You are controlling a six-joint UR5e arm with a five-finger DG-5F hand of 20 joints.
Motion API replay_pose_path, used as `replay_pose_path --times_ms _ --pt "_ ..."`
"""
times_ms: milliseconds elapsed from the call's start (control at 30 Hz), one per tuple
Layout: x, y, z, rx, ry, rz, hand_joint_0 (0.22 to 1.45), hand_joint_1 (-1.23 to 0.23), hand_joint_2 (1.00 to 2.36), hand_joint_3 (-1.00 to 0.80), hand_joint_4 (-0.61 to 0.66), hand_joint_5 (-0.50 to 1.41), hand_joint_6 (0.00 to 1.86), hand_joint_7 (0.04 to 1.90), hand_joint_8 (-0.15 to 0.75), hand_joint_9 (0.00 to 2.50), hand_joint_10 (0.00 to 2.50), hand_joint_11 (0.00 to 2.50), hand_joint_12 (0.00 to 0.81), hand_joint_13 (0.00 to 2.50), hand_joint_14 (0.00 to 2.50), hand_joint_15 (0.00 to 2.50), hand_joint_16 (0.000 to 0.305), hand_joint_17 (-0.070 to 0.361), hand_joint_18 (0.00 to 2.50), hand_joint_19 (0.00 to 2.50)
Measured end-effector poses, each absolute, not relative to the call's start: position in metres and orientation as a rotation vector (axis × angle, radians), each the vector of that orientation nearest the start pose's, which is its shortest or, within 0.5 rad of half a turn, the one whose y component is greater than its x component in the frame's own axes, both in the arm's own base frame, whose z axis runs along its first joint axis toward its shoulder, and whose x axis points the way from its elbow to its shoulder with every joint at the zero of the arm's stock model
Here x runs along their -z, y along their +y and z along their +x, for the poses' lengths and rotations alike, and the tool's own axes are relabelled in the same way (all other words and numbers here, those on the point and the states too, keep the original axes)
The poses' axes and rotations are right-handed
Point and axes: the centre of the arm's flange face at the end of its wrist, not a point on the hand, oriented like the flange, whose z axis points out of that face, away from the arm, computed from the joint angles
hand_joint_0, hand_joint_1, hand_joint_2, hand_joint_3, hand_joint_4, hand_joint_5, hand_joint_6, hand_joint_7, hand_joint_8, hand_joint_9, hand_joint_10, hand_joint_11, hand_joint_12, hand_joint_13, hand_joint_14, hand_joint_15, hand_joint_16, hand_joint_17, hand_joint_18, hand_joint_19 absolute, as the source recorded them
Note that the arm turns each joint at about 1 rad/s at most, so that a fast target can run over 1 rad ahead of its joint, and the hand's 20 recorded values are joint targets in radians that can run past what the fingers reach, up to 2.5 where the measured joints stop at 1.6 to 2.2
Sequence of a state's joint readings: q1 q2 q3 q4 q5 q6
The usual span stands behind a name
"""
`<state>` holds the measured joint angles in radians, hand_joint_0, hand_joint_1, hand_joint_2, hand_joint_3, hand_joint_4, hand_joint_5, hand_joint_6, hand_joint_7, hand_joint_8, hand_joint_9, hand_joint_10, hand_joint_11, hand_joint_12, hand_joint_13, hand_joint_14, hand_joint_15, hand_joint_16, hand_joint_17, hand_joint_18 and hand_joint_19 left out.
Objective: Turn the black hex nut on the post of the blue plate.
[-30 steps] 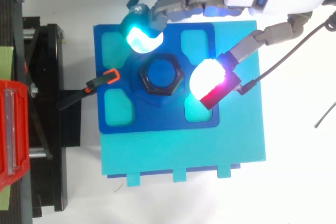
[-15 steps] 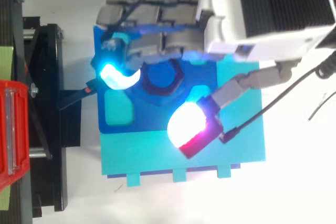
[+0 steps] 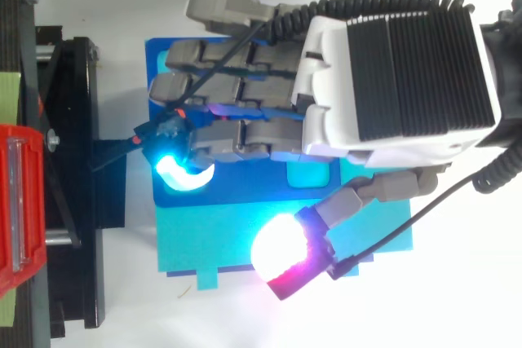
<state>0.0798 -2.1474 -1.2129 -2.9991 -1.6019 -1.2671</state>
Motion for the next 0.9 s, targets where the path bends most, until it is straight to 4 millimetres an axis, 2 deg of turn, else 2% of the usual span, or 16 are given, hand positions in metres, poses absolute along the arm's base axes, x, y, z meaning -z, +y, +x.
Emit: replay_pose_path --times_ms 333,900 --pt "-0.322 -0.070 0.711 -0.318 1.685 0.161 0.49 -0.42 1.00 -0.50 0.18 -0.20 0.50 0.76 0.228 0.30 0.00 0.00 0.351 0.15 0.00 0.00 0.053 0.119 0.00 0.02" --pt "-0.319 -0.084 0.706 -0.300 1.717 0.182 0.49 -0.42 1.00 -0.50 0.18 -0.20 0.50 0.76 0.228 0.30 0.00 0.00 0.351 0.15 0.00 0.00 0.053 0.119 0.00 0.03"
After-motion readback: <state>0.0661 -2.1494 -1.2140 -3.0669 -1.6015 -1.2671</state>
